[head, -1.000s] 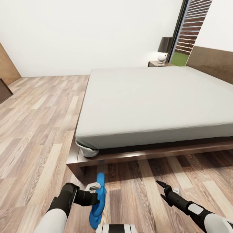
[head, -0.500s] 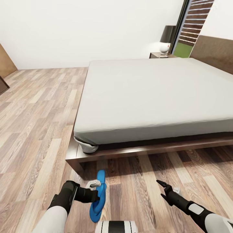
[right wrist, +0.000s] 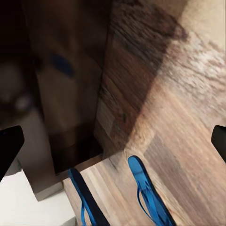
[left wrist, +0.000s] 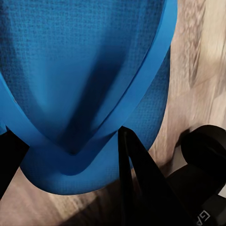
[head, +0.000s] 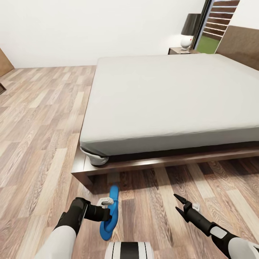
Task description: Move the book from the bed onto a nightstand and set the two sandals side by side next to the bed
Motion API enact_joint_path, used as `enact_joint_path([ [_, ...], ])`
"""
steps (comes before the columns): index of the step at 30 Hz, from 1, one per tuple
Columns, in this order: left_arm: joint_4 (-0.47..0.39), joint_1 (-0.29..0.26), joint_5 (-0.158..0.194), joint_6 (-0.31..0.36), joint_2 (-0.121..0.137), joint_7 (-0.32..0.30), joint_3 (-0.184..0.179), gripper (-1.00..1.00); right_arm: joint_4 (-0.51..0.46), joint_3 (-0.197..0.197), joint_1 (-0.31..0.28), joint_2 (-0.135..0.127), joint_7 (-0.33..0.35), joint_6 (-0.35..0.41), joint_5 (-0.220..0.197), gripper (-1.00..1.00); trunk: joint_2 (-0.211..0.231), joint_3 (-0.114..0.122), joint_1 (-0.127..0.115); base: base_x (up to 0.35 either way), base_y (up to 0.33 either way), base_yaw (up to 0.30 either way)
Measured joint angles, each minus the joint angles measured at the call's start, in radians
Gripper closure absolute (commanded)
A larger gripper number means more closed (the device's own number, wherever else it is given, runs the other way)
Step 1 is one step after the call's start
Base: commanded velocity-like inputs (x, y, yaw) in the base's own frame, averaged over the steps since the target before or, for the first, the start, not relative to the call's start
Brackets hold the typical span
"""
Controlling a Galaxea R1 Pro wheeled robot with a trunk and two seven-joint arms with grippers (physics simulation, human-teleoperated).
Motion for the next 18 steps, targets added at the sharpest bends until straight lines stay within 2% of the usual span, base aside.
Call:
enact_joint_path([
  [11,-0.001,-0.005,0.005,-0.023,0.000,0.000,-0.004,1.00,0.000,0.001,0.001,0.000,0.019,-0.001,0.000,-1.00,-0.003,-0.043,0.005,0.000,0.000,0.000],
  [13,-0.002,-0.012,0.026,-0.028,0.000,0.001,-0.004,1.00,0.000,0.000,0.001,0.000,0.018,-0.002,0.000,-1.00,-0.003,-0.050,0.006,0.000,0.000,0.000],
  [15,-0.002,-0.019,0.086,-0.031,0.000,0.001,-0.005,1.00,0.000,0.000,0.001,0.000,0.018,-0.002,0.000,-1.00,-0.004,-0.058,0.007,0.000,0.000,0.000],
  [16,-0.002,-0.022,0.114,-0.033,0.000,0.001,-0.013,1.00,0.000,0.001,0.001,0.000,0.018,-0.002,0.000,-1.00,-0.004,-0.062,0.007,0.000,0.000,0.000],
  [17,-0.002,-0.023,0.123,-0.034,0.000,0.002,-0.021,1.00,0.000,0.001,0.001,-0.001,0.018,-0.002,0.000,-1.00,-0.004,-0.066,0.008,0.000,0.000,0.000],
  [18,-0.002,-0.025,0.141,-0.034,0.000,0.002,-0.044,1.00,0.000,0.001,0.001,-0.001,0.018,-0.002,0.000,-1.00,-0.004,-0.070,0.008,0.000,0.000,0.000],
])
